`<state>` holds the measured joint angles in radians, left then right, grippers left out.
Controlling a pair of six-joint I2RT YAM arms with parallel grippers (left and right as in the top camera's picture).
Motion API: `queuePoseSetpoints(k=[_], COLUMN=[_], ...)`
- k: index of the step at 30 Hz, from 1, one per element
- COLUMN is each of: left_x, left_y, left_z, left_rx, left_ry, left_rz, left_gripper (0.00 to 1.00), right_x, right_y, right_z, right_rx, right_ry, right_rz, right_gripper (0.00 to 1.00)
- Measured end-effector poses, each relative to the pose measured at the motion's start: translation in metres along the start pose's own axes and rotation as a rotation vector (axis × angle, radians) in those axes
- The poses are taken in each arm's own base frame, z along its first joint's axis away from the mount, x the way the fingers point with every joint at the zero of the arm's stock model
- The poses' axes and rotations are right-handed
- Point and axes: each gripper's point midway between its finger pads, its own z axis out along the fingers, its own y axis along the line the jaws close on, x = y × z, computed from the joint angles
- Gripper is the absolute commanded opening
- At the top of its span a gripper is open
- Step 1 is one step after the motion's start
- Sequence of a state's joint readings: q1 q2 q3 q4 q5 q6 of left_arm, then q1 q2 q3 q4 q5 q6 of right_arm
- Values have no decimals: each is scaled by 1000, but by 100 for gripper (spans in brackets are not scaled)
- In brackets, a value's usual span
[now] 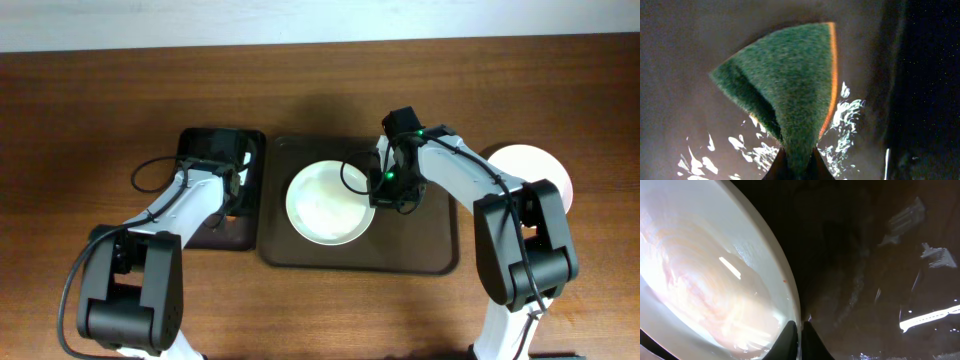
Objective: Clean dirty plates on tray and stack at the side
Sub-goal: 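Return the sponge to the small black tray with the left gripper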
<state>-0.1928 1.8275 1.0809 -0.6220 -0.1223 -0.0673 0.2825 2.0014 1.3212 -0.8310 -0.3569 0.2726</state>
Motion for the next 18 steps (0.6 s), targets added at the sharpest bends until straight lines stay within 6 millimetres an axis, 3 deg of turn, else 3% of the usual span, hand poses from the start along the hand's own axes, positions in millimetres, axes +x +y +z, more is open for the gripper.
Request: queuePoseSetpoints(k=[1, 3, 4, 6, 8, 12, 18], left_x=[1, 1, 0, -6, -17, -20, -3], left_y=[2, 7, 8, 10, 12, 6, -2], left_z=[0, -1, -2, -13, -36, -56, -56], left_rx=[-13, -39, -42, -49, -46, 10, 56], left_ry=[2, 1, -3, -39, -110, -150, -86], left_rz=[-4, 0, 1, -7, -13, -22, -12], left_gripper=[39, 48, 58, 91, 100, 100, 100], right_x=[1, 1, 1, 0, 0, 0, 8], right_y=[0, 0, 0, 0, 0, -1, -5], right_z=[0, 0, 0, 0, 0, 0, -3], right_rx=[1, 2, 2, 0, 2, 5, 30], right_ry=[3, 4, 4, 1, 1, 0, 24], right_rz=[0, 1, 1, 0, -3, -1, -4], right_gripper=[12, 11, 11, 9, 4, 4, 4])
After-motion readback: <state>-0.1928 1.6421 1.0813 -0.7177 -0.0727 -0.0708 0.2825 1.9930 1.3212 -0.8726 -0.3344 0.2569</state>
